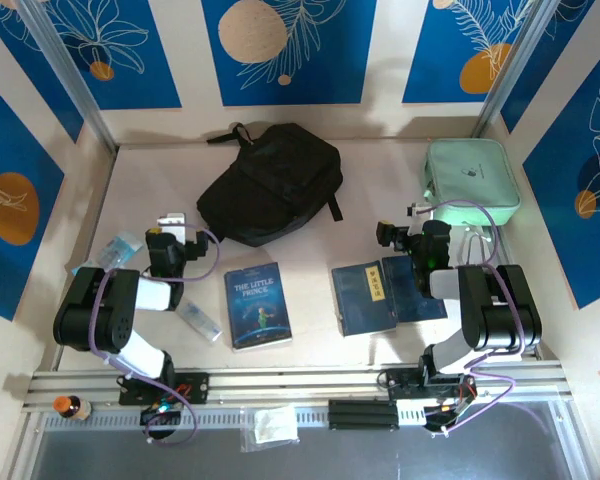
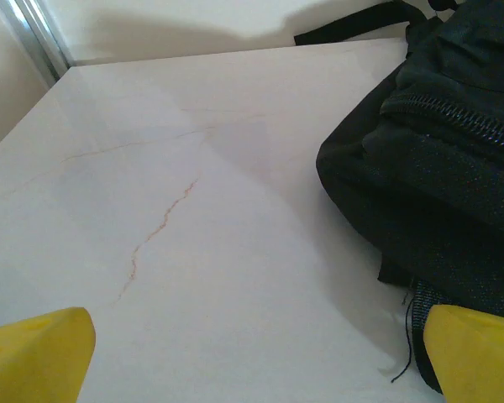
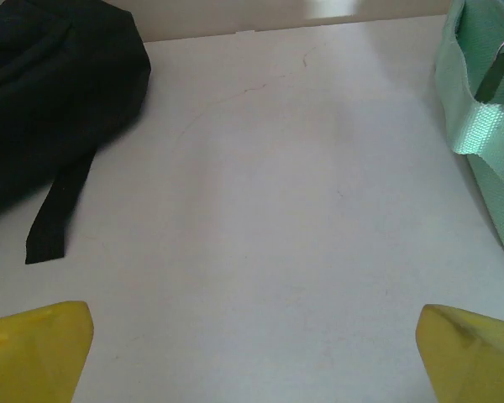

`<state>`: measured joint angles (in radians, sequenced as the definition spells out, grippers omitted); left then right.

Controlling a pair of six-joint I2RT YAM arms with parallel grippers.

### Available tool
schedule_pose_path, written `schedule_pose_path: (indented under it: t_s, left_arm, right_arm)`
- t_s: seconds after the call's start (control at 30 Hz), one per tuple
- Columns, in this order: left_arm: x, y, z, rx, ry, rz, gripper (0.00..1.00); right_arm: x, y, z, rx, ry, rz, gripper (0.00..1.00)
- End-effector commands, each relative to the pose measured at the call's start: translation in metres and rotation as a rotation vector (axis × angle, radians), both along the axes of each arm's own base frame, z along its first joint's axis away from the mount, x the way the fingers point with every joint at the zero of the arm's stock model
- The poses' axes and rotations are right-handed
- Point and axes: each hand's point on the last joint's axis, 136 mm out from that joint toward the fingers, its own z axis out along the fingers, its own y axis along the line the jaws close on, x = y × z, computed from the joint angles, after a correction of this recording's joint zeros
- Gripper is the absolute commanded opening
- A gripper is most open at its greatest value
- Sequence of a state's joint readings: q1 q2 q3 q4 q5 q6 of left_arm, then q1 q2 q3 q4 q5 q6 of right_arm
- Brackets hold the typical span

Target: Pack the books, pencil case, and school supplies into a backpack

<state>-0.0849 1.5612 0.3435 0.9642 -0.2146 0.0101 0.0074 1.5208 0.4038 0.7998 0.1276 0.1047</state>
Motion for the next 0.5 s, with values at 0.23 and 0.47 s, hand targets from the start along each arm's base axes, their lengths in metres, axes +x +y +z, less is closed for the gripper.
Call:
schedule_pose_path:
  t_s: [0.23,0.47]
  left_arm:
    - [0.0046,-0.0038,0.0058,0.011,-0.02,-0.014,1.0]
    - [0.005,-0.0038,0.0058,0.012,-0.018,-0.013,1.0]
  right_arm:
    - [0.0043,-0.0003,0.0068,0.003,-0.025,-0.004,0.99]
    - [0.0045,-0.0008,0.0061,0.005,-0.021,-0.004,0.99]
